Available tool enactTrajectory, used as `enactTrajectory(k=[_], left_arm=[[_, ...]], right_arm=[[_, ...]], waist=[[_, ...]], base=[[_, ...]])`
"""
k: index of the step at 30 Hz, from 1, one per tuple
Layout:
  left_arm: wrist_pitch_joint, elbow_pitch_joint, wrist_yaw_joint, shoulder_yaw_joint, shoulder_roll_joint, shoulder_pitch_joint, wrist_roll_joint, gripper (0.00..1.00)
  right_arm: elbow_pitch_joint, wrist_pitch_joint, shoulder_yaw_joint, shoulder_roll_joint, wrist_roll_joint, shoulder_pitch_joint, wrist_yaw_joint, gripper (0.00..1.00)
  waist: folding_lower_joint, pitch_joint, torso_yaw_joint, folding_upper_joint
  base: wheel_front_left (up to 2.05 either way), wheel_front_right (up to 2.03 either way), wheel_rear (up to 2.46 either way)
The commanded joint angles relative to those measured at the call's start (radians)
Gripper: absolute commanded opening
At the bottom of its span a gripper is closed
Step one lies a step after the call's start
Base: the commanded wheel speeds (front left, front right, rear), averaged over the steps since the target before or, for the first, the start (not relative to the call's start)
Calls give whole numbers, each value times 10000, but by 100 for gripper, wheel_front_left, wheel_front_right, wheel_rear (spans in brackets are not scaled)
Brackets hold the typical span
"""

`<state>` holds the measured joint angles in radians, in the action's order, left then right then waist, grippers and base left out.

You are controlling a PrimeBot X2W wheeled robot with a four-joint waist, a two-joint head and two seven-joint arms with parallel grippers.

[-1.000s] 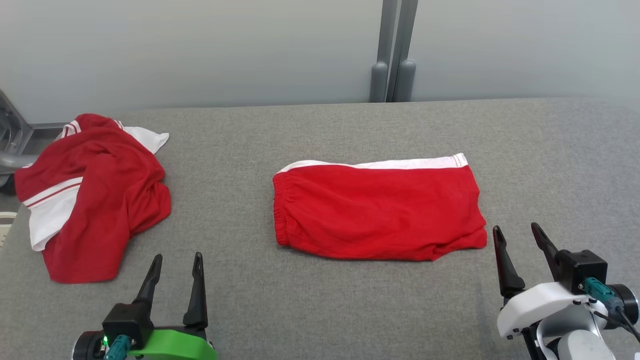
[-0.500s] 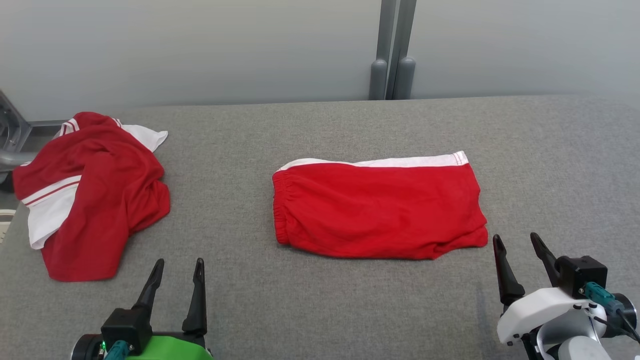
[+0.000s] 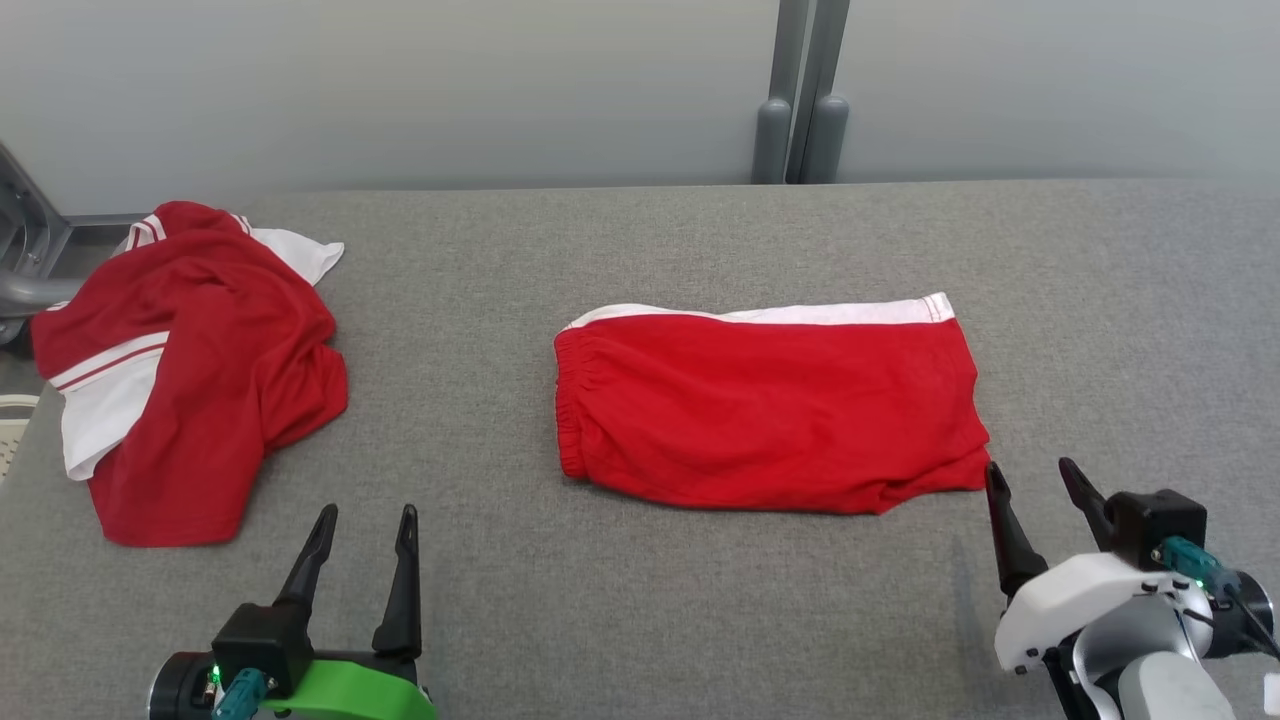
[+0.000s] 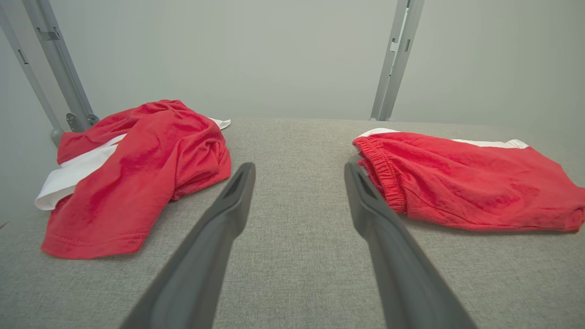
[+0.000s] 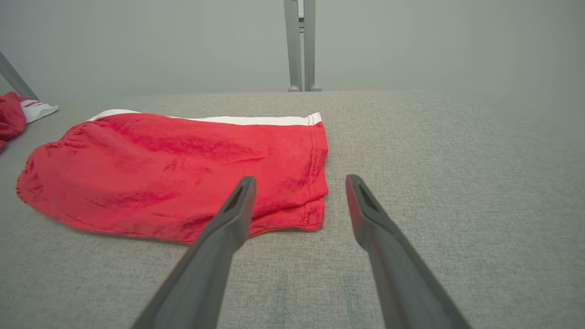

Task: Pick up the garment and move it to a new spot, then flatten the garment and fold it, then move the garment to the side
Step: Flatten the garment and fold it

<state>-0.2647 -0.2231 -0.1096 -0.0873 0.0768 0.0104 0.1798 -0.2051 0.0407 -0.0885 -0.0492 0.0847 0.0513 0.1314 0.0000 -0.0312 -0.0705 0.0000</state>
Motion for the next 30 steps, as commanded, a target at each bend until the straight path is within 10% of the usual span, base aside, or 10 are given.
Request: enactTrajectory(k=[1, 16, 30], left_arm=[[0, 25, -22, 22, -14, -164, -133, 100], [0, 345, -120, -177, -116, -645, -391, 100], [0, 90, -192, -784, -190, -1256, -275, 100]], right_arm=[[-7, -291, -37, -24, -135, 206, -14, 100], [-931, -8348, -965, -872, 15, 3633, -14, 100], [-2344, -9447, -3297, -660, -1092, 5382, -8, 100]], waist=[[0, -43, 2, 0], [0, -927, -613, 0], [0, -1839, -1681, 0]], base=[[0, 0, 0], [0, 0, 0], [0, 0, 0]])
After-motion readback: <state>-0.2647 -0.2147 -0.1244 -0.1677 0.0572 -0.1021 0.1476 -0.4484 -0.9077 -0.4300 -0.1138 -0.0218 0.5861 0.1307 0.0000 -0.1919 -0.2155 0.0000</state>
